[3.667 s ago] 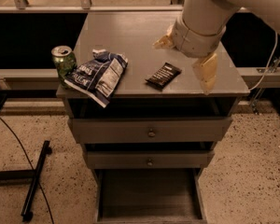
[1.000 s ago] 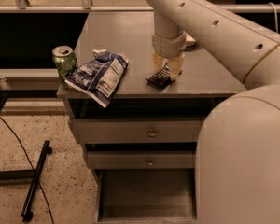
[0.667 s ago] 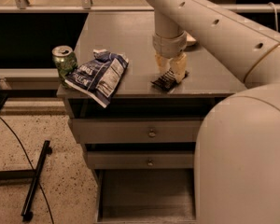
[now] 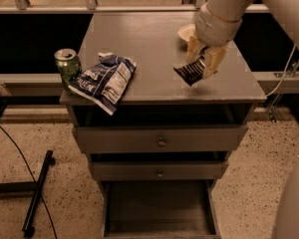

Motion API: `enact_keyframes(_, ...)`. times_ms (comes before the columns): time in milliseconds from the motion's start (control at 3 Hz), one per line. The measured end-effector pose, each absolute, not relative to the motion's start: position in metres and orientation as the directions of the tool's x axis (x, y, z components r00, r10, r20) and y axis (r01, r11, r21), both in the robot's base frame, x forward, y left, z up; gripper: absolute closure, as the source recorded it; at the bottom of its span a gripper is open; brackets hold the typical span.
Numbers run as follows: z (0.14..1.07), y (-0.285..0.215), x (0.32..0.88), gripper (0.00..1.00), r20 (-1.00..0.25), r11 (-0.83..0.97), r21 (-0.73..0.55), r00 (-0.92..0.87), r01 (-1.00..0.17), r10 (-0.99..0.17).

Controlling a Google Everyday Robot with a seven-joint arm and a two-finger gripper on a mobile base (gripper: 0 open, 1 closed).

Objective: Place rxbar chocolate into bottom drawer

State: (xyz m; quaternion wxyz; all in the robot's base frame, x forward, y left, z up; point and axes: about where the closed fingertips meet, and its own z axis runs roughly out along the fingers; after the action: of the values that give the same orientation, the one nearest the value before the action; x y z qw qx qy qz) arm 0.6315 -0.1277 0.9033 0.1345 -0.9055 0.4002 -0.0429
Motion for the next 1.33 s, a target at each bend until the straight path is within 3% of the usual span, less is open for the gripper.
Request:
enact_keyframes(667, 0.922, -0.187, 0.563, 1.00, -0.151, -0.394, -0.438, 0.498, -0.808, -0.854)
enact_keyframes(1333, 0.840, -0.212, 0.514, 1.00, -0.056, -0.278, -0.476, 0.344, -0.834, -0.937)
